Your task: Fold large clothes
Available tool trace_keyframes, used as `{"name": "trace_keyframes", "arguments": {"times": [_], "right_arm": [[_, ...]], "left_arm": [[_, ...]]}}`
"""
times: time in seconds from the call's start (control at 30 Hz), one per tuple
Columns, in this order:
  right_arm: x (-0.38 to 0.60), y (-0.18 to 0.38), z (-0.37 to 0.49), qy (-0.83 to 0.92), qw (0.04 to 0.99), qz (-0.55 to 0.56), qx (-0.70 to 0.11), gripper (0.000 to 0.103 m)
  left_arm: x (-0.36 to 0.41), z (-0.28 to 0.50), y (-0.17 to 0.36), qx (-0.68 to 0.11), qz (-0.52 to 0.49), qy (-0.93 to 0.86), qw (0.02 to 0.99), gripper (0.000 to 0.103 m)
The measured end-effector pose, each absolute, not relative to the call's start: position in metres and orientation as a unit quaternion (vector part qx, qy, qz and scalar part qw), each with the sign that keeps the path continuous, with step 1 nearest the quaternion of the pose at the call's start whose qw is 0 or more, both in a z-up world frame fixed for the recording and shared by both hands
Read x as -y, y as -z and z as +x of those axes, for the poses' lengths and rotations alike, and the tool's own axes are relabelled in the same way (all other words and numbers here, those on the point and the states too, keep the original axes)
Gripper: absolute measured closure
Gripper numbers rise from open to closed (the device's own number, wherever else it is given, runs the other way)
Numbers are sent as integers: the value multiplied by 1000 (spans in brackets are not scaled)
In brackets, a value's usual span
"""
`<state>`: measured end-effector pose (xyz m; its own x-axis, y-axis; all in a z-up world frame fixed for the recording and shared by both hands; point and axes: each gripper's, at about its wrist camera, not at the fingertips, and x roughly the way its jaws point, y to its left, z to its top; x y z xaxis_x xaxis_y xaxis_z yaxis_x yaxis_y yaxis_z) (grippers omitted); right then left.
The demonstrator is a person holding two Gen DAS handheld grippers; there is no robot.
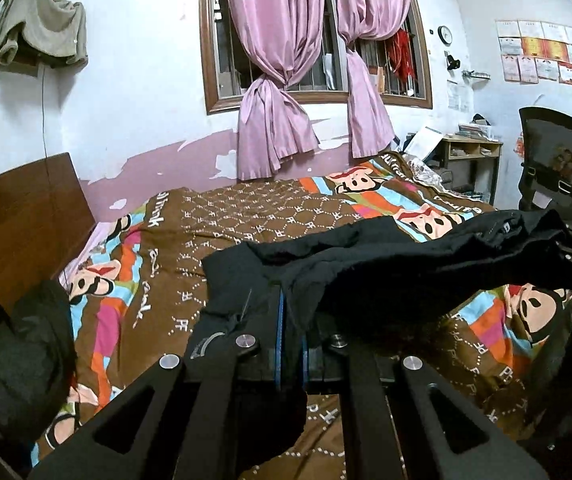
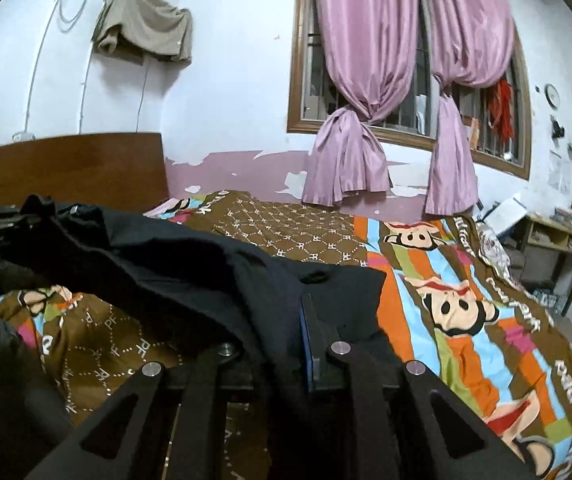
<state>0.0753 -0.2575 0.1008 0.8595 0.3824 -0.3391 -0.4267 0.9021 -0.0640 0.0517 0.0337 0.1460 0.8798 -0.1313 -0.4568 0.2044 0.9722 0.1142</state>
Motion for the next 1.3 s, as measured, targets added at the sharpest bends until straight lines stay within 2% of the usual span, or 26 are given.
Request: {"name": "trace_keyframes", "arguments": {"times": [0.37,0.57,0.7,0.97,1.3], "right_arm": [[239,-123,163,-229,935,-159,-220,90],[227,-122,228,-237,907,-212,-277,89],[227,-127,262,-247,897,-205,-305,89],[207,-121,318,-227,900,-218,-302,89],[203,-82,393,-205,922,-125,-304,89]], "left_arm": [[-38,125,-148,-231,89,72,966,98],[-38,176,-145,-241,105,65,963,98],[-36,203,-142,-237,132,52,961,98],[-50,267,-128,-263,121,35,957,98],[-65,341,-101,-303,102,36,947,98]]}}
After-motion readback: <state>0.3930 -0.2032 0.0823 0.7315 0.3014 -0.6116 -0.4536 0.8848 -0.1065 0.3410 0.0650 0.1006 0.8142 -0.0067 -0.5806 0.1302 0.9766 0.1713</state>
